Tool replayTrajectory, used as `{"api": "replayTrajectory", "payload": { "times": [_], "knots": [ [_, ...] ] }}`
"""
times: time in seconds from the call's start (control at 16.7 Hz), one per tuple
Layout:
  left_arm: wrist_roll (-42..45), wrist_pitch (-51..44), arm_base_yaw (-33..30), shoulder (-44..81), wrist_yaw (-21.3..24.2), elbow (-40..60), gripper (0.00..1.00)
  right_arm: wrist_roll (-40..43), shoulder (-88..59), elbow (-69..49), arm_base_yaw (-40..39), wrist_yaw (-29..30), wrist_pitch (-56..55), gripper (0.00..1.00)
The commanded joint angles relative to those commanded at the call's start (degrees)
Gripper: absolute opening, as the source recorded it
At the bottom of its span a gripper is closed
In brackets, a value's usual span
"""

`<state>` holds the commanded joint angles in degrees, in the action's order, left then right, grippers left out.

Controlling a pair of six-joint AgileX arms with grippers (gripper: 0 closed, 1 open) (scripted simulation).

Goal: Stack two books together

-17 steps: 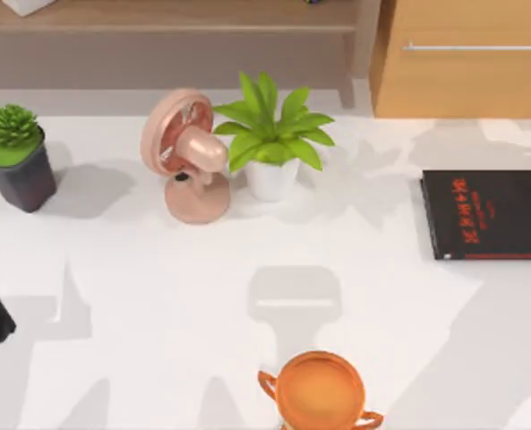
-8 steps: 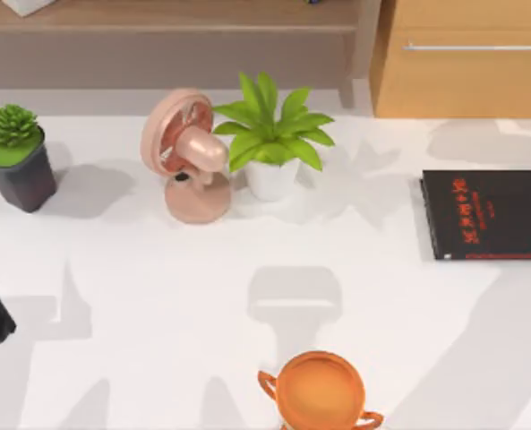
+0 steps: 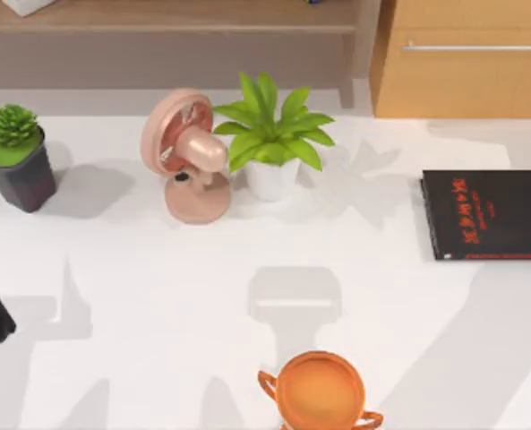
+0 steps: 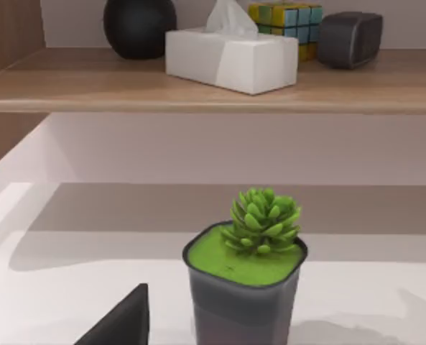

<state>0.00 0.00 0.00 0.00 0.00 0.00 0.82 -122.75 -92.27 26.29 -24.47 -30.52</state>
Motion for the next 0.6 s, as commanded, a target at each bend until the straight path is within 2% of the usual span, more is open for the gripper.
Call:
{"api": "replayTrajectory", "payload": {
  "times": [0.18,0.6],
  "knots": [
    [0.0,0.0,0.0,0.0,0.0,0.0,1.0,0.0,0.0,0.0,0.0,0.0,0.0,1.0],
    [0.0,0.0,0.0,0.0,0.0,0.0,1.0,0.0,0.0,0.0,0.0,0.0,0.0,0.47]
  ]
}}
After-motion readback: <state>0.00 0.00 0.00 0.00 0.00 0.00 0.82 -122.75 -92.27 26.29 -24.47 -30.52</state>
